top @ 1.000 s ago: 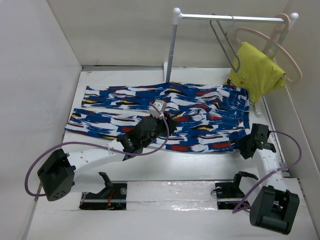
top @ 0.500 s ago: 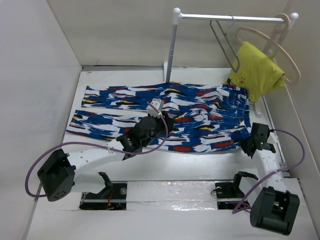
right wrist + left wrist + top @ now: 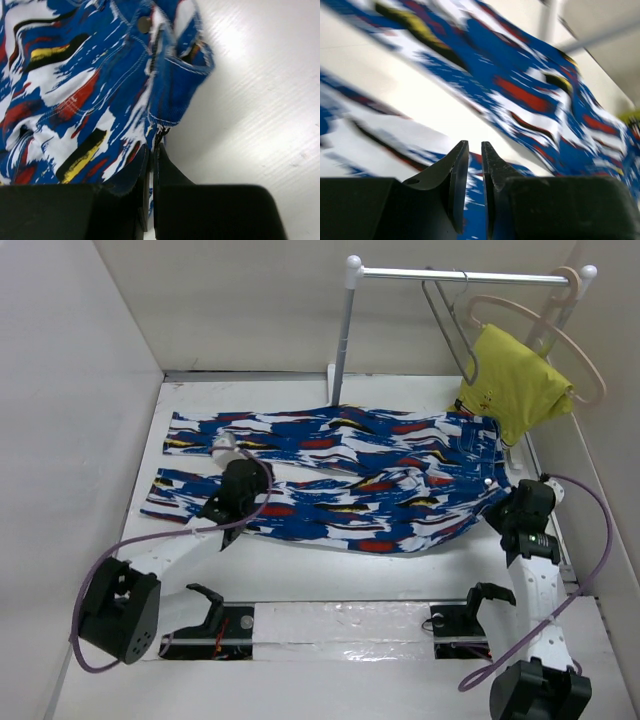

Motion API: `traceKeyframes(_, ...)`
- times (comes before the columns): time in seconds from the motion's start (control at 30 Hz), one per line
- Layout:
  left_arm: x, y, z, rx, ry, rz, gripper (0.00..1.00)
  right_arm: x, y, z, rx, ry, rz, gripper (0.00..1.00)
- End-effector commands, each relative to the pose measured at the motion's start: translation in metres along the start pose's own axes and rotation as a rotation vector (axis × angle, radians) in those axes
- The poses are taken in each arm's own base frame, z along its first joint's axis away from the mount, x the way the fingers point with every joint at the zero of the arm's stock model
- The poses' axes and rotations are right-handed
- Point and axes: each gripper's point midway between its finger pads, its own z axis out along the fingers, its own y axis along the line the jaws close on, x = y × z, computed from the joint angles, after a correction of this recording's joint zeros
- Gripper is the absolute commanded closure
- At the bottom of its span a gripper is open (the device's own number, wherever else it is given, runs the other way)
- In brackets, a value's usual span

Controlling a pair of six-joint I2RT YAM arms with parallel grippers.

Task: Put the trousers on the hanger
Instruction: Fold the trousers at the center of the board.

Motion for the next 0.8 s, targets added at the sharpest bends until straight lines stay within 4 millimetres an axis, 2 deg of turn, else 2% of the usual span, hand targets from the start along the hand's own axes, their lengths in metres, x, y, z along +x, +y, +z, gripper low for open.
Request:
traceKeyframes(0.0, -0.005, 0.034, -0.006, -0.073, 0.003, -0.218, 0.86, -0.004, 0.044, 0.001, -0.234, 0.011, -0.086, 1.00)
traceKeyframes(0.03, -0.005, 0.058, -0.006, -0.151, -0.001, -0.250, 0.87, -0.007, 0.052, 0.002, -0.274, -0.005, -0.094, 1.00)
traceKeyframes(0.1, -0.010, 0.081, -0.010, -0.245, -0.028, -0.269, 0.89, 0.001, 0.062, 0.004, -0.338, 0.020, -0.106, 1.00)
traceKeyframes(0.17, -0.023, 0.113, -0.016, -0.397, -0.082, -0.262, 1.00, -0.003, 0.072, 0.005, -0.391, -0.004, -0.118, 1.00)
traceKeyframes(0.23, -0.031, 0.138, -0.022, -0.514, -0.132, -0.259, 1.00, 0.006, 0.076, 0.008, -0.437, 0.017, -0.125, 1.00)
traceKeyframes(0.27, -0.039, 0.158, -0.025, -0.583, -0.148, -0.304, 1.00, 0.001, 0.084, 0.008, -0.478, -0.009, -0.124, 1.00)
traceKeyframes(0.3, -0.041, 0.171, -0.025, -0.624, -0.135, -0.325, 1.00, 0.005, 0.089, 0.007, -0.515, 0.006, -0.127, 1.00)
traceKeyframes(0.33, -0.043, 0.178, -0.025, -0.633, -0.097, -0.352, 1.00, 0.011, 0.092, 0.008, -0.536, 0.020, -0.131, 1.00)
traceKeyframes(0.37, -0.055, 0.188, -0.027, -0.672, -0.094, -0.361, 1.00, 0.011, 0.096, 0.012, -0.551, 0.029, -0.126, 1.00)
traceKeyframes(0.4, -0.065, 0.215, -0.035, -0.766, -0.106, -0.391, 0.87, 0.020, 0.101, 0.010, -0.580, 0.066, -0.133, 1.00)
traceKeyframes(0.47, -0.080, 0.228, -0.042, -0.822, -0.093, -0.389, 0.65, 0.019, 0.112, 0.013, -0.630, 0.059, -0.139, 1.00)
traceKeyframes(0.5, -0.085, 0.243, -0.050, -0.876, -0.092, -0.392, 0.52, 0.022, 0.113, 0.014, -0.640, 0.070, -0.140, 1.00)
traceKeyframes(0.57, -0.090, 0.258, -0.060, -0.927, -0.097, -0.378, 0.42, 0.025, 0.121, 0.013, -0.669, 0.076, -0.158, 1.00)
traceKeyframes(0.67, -0.092, 0.286, -0.074, -0.974, -0.100, -0.419, 0.40, 0.030, 0.122, 0.015, -0.686, 0.099, -0.169, 1.00)
traceKeyframes(0.77, -0.086, 0.296, -0.071, -0.968, -0.060, -0.448, 0.42, 0.034, 0.125, 0.010, -0.710, 0.106, -0.178, 1.00)
